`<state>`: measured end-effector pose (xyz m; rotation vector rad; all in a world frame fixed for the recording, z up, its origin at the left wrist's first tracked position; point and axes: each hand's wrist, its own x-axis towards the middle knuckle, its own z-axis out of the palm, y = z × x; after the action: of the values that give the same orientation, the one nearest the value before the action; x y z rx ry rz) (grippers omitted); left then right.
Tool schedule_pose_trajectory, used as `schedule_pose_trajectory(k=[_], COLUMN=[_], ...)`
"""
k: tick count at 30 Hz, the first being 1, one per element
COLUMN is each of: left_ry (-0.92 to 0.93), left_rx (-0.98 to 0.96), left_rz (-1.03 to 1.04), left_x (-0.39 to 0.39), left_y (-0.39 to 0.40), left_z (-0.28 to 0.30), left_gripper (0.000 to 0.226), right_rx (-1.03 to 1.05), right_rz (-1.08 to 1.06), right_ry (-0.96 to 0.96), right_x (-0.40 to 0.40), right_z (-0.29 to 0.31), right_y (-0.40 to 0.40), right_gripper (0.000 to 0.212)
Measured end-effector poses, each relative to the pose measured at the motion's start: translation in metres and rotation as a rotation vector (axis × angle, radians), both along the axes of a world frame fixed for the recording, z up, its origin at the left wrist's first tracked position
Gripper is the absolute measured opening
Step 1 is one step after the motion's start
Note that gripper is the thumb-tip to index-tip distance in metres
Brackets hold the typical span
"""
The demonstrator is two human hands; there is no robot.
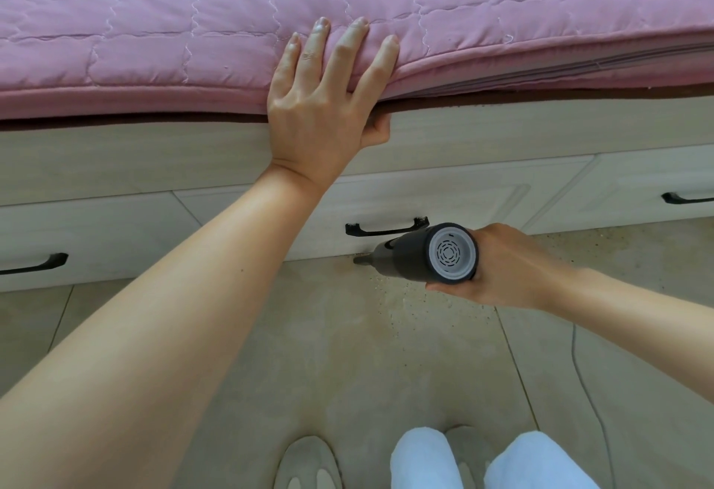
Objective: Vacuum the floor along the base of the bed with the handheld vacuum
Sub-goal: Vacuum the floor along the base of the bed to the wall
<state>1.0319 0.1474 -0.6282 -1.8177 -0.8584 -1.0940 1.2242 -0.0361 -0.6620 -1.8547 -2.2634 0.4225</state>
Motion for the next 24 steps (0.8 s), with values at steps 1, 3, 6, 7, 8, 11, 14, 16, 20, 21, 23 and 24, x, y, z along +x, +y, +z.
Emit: schedule_pose_trajectory(k=[1, 3, 6, 7, 8, 11, 14, 16, 20, 21, 23, 24], left_ry=[-0.002, -0.006, -0.007, -0.006, -0.008, -0.012, -0.011, -0.012, -0.006, -0.005, -0.005, -0.001], left_rx=[-0.001, -0.005, -0.009, -0.009, -0.008, -0.006, 0.003, 0.007, 0.002, 0.001, -0.003, -0.005], left_rz=[-0.002, -0.003, -0.004, -0.005, -0.006, -0.008, -0.006, -0.003, -0.001, 0.001, 0.001, 0.003], left_x=[0.0, 0.0, 0.001, 0.001, 0.001, 0.001, 0.001, 0.0, 0.001, 0.001, 0.0, -0.001], left_y=[0.0, 0.0, -0.001, -0.001, -0.001, -0.001, -0.001, 0.0, 0.0, 0.0, 0.0, 0.001], left_z=[0.0, 0.0, 0.0, 0.0, 0.0, 0.001, 0.0, 0.0, -0.001, -0.001, -0.001, -0.001], left_gripper=[0.065, 0.064, 0.063, 0.063, 0.062, 0.059, 0.061, 0.061, 0.064, 0.065, 0.067, 0.067], right_rx=[0.006, 0.012, 0.018, 0.02, 0.021, 0.021, 0.037, 0.044, 0.064, 0.062, 0.05, 0.047], right_rz=[0.003, 0.01, 0.031, 0.046, 0.059, 0.07, 0.088, 0.096, 0.105, 0.105, 0.101, 0.101], right_ry=[0.0, -0.001, 0.006, -0.001, -0.009, -0.022, -0.006, 0.0, -0.006, -0.014, -0.026, -0.028], right_x=[-0.001, -0.003, -0.006, -0.007, -0.009, -0.013, -0.017, -0.021, -0.024, -0.025, -0.024, -0.023], right_z=[0.0, -0.001, -0.002, -0.003, -0.003, -0.004, -0.005, -0.005, -0.003, -0.004, -0.003, -0.003], right_y=[0.001, 0.003, 0.006, 0.007, 0.008, 0.01, 0.012, 0.013, 0.014, 0.015, 0.015, 0.015], right_gripper=[0.056, 0.056, 0.056, 0.057, 0.057, 0.056, 0.056, 0.054, 0.054, 0.054, 0.054, 0.054])
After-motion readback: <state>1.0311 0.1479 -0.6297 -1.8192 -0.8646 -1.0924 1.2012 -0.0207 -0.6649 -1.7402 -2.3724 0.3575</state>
